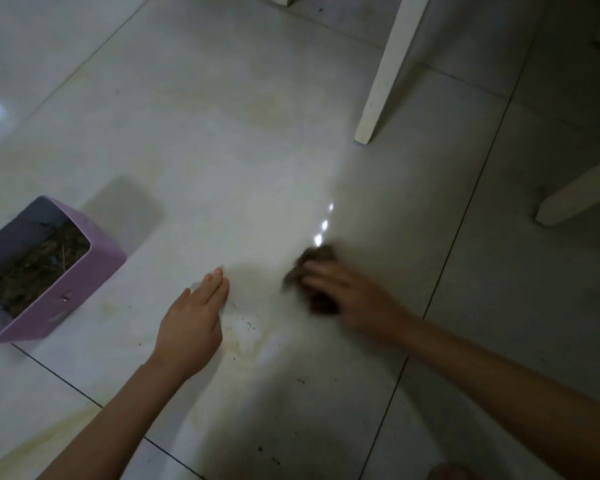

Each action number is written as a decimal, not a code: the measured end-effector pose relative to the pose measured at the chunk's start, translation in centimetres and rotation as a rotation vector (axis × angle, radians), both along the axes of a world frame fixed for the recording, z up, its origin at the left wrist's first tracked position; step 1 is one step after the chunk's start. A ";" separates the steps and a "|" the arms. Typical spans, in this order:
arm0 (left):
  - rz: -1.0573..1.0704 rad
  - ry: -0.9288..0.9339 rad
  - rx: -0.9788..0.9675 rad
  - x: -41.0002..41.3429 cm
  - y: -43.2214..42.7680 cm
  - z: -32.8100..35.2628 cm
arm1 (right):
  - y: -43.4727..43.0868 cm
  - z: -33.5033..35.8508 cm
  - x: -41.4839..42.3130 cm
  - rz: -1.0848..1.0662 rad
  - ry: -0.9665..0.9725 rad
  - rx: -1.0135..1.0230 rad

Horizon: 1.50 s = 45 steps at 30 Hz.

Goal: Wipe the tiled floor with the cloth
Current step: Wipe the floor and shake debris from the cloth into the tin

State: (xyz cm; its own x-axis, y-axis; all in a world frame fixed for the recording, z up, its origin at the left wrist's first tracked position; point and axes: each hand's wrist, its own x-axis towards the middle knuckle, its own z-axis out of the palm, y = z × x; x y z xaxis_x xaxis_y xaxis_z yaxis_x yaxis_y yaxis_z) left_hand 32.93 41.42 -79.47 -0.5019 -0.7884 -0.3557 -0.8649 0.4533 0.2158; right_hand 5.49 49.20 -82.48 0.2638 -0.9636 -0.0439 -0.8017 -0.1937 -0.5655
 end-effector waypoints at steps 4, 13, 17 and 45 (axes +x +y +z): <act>0.051 0.060 0.006 -0.3 0.4 0.2 | 3.9 0.4 -6.9 -0.493 0.005 -0.006; 0.098 0.110 0.035 -0.1 0.3 0.0 | 5.8 -2.3 9.6 0.048 -0.047 -0.169; 0.116 0.170 0.081 0.7 -0.1 0.6 | 1.2 0.0 7.4 0.105 -0.228 0.055; 0.576 -0.136 0.162 13.9 3.5 1.6 | -8.7 3.4 13.1 -0.050 -0.744 0.282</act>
